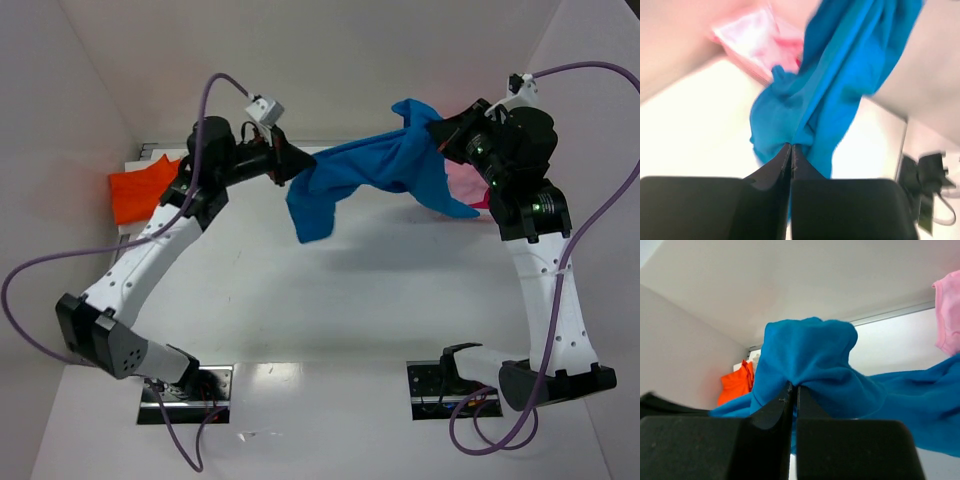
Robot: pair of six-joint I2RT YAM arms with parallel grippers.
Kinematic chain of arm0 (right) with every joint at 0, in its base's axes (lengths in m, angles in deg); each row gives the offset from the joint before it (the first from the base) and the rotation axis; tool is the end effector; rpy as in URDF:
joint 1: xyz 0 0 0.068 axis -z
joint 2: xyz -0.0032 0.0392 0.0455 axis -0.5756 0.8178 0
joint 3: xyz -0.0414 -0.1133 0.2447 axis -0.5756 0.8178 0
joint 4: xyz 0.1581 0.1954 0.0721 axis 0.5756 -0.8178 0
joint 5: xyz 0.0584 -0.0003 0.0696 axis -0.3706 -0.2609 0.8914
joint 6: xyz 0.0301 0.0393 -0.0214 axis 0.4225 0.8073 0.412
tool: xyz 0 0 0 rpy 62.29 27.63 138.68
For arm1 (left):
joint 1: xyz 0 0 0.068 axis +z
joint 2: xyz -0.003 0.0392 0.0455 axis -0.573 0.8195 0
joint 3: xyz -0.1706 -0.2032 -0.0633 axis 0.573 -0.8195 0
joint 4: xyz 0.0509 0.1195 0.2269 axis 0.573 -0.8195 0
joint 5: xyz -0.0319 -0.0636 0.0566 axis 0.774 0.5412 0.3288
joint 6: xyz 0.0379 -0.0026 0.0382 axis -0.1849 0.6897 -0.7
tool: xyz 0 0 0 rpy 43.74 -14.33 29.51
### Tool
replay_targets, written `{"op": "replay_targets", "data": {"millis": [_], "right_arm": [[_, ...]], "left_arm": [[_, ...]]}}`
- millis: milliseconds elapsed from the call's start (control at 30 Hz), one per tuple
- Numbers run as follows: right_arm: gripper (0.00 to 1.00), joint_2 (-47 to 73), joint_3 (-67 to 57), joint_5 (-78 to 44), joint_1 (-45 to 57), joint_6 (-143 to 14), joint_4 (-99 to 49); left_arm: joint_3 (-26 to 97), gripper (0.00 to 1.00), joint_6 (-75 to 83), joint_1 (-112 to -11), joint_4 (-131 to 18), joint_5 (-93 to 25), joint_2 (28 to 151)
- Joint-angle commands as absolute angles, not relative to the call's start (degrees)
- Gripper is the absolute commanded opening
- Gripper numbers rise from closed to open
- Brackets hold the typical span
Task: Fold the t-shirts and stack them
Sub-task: Move the tshirt to the center of the board
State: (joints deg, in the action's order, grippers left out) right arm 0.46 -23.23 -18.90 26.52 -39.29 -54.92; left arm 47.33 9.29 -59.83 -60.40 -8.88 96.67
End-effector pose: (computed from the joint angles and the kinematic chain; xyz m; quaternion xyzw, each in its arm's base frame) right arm 0.2237 0.0375 0.5091 0.1169 0.7290 0.2689 0.6186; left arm 0.2953 -0.1584 0.4386 0.2511 0.6640 -0.4281 0.5592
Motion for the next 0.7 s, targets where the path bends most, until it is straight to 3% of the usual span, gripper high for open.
{"op": "replay_targets", "data": {"millis": [0, 167, 367, 567, 667], "right_arm": [[0.0, 0.5, -24.2, -22.4, 26.6, -41.0, -50.2], [0.0, 2.6, -29.5, -23.3, 26.6, -41.5, -46.7], [0.0, 5.1, -34.1, -16.3, 26.6, -36.9, -39.2], [0.0, 5.1, -36.2, -16.3, 26.6, -35.6, -38.0], [0.0, 5.1, -36.2, -16.3, 26.6, -35.6, -38.5]], "left_arm": [[52.8, 0.0, 9.0, -58.1, -66.4, -17.3, 93.4], [62.9, 0.0, 9.6, -53.7, -76.6, -28.0, 91.3], [75.1, 0.0, 7.6, -51.6, -83.5, -39.3, 90.7], [77.4, 0.0, 7.1, -51.6, -84.0, -39.0, 90.1], [72.0, 0.0, 8.3, -51.6, -80.6, -23.8, 89.9]]}}
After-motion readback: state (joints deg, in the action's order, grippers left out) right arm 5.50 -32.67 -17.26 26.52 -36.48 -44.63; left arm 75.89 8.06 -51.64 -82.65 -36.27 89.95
